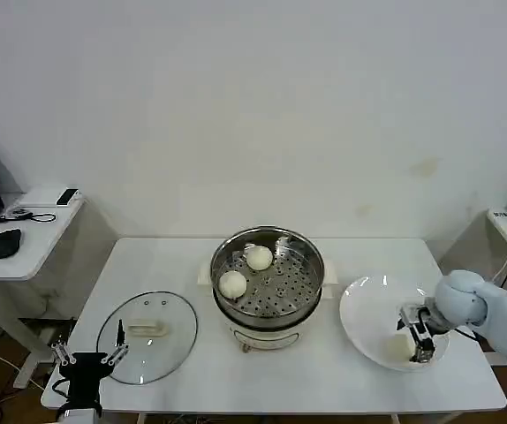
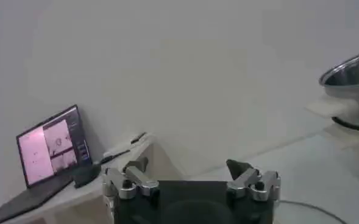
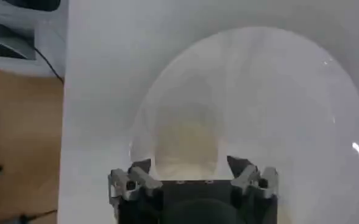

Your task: Take steamed baozi put them in steamer then cover it.

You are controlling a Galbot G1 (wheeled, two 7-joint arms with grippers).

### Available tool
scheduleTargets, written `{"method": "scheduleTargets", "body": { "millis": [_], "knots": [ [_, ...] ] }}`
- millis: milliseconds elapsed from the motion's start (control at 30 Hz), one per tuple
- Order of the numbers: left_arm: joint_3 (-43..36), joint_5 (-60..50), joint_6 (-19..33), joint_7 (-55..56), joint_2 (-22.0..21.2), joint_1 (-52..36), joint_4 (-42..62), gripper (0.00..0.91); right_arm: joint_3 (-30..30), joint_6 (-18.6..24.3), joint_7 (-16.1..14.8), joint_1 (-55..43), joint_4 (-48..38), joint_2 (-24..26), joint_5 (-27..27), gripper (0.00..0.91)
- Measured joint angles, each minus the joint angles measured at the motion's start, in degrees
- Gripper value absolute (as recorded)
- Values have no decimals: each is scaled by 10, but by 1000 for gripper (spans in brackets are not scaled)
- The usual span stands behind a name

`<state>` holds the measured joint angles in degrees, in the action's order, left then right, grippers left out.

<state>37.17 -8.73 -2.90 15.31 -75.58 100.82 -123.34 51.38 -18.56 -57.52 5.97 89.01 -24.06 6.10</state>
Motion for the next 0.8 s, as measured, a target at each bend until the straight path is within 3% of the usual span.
{"method": "scheduleTargets", "body": {
  "millis": [367, 800],
  "knots": [
    [1, 0, 0, 0, -1, 4, -7, 907, -2, -8, -10, 2, 3, 3, -3, 635],
    [0, 0, 0, 1, 1, 5, -14, 907, -22, 1, -34, -13, 4, 11, -3, 635]
  ]
}}
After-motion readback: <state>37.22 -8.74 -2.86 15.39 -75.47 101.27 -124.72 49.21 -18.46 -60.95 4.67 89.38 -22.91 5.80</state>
